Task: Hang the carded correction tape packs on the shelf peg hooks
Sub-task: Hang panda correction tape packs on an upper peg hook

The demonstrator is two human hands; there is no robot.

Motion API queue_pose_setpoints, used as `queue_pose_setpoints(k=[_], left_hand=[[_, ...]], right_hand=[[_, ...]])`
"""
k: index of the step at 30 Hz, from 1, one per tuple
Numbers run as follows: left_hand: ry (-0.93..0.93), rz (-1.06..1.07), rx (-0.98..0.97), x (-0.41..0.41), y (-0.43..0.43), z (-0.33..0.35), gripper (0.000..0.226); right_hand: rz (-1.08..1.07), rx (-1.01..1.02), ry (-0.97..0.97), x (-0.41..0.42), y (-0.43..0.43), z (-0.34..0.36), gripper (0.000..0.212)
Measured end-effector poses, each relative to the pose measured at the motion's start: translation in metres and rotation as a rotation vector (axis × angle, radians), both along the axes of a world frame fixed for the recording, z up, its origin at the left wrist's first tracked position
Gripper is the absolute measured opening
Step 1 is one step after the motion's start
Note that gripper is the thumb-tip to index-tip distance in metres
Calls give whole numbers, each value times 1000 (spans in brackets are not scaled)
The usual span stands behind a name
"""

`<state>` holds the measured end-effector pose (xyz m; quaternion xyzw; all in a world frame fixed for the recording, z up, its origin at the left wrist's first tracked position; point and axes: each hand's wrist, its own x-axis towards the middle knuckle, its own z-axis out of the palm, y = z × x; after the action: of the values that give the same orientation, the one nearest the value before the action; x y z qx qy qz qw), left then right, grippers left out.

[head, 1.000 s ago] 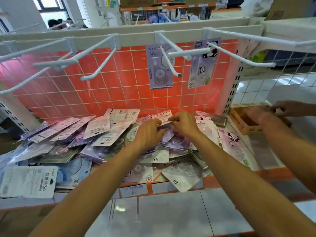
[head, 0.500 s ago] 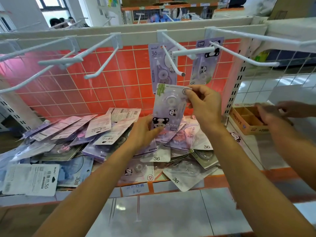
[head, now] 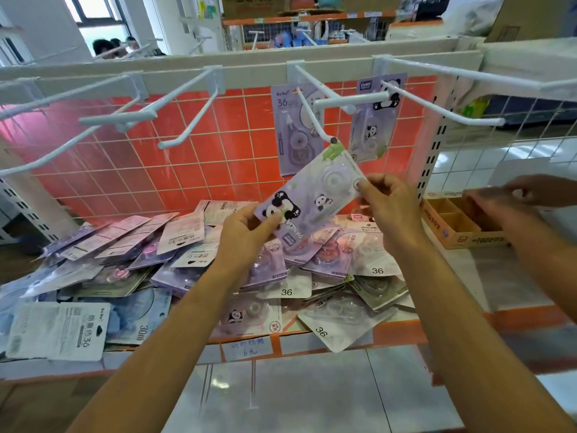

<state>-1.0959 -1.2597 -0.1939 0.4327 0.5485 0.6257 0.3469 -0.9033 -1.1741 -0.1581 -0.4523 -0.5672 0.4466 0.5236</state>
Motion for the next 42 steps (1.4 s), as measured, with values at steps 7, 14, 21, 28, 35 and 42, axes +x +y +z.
queue_pose_setpoints(k=[7,14,21,28,35,42], left_hand=[[387,51,136,-9,-6,22,7],[845,-14,121,2,-2,32,25],[604,25,95,9,-2,32,10],[280,-224,-49,19,-7,14,38],[544,-316,-94,45,1,-12,18],[436,-378,-53,76,6,-6,18]], right_hand=[[18,76,-94,6,-5,-1,29],[479,208,-344,-21,-24,10,27],[404,268,-370,-30,-26,4,18],[268,124,53,-8,-22,11,25],[128,62,193,18,-17,24,13],[93,105,268,43,-27,36,14]])
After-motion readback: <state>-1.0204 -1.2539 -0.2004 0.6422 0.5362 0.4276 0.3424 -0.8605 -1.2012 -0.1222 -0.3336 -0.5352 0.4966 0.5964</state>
